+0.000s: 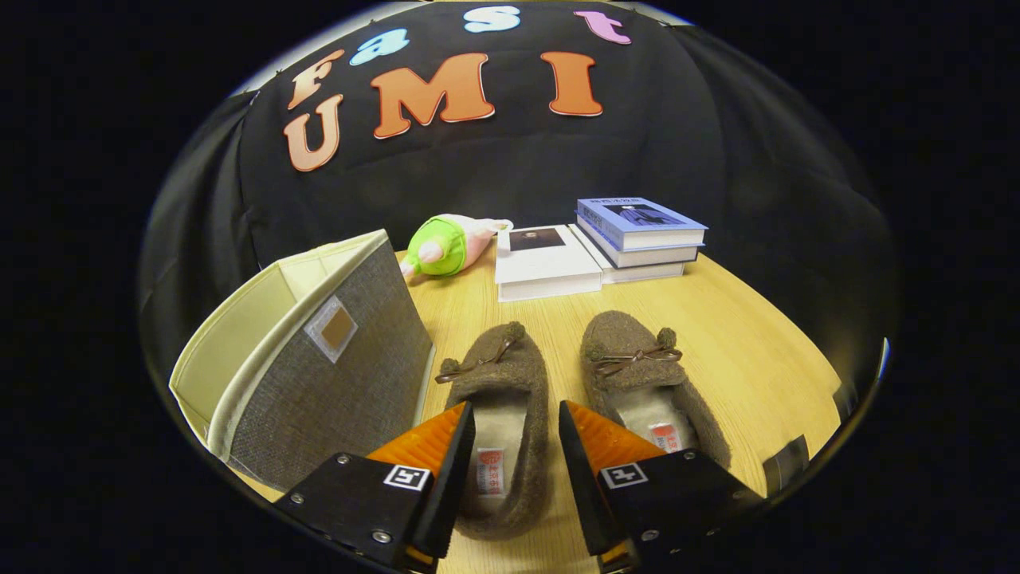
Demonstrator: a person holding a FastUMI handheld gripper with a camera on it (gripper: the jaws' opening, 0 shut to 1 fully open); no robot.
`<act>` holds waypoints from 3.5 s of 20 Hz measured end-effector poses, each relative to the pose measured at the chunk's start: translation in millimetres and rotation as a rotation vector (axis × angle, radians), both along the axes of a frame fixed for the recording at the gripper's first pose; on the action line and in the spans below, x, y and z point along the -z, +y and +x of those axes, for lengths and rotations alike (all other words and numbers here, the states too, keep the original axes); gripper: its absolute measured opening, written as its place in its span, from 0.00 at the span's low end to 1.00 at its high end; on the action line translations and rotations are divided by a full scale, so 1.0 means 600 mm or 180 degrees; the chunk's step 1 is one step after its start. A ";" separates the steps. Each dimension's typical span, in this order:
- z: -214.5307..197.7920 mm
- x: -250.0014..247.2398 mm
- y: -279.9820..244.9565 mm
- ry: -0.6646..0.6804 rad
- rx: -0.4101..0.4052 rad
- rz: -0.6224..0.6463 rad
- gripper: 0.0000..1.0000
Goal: Open the storage box then place both shoes into the box .Put the left shoe in first, then the right shoe, with the right side of both shoes facing outward in a uniform manner.
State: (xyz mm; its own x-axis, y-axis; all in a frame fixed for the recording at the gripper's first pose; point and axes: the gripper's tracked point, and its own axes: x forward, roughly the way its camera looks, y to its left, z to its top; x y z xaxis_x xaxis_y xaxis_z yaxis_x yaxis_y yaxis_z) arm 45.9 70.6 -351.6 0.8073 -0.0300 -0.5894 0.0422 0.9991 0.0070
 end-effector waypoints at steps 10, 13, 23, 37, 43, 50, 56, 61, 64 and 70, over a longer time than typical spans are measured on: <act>0.008 0.065 -0.004 0.0496 0.0138 -0.0038 0.31; 0.006 0.069 -0.006 0.0540 0.0062 -0.0117 0.21; 0.020 0.052 0.009 0.0210 -0.0008 0.0061 0.01; 0.042 -0.145 0.018 -0.0277 0.0047 0.0329 0.00; 0.058 -0.273 0.069 -0.0661 -0.0059 0.0432 0.00; 0.063 -0.304 0.203 -0.0666 -0.0348 0.0622 0.00; 0.068 -0.230 0.295 -0.0371 -0.0335 0.0786 0.01; 0.056 -0.170 0.338 -0.0140 -0.0266 0.0771 0.01; 0.045 -0.145 0.356 -0.0053 -0.0253 0.0705 0.03; 0.029 -0.133 0.386 0.0037 -0.0380 0.0549 0.17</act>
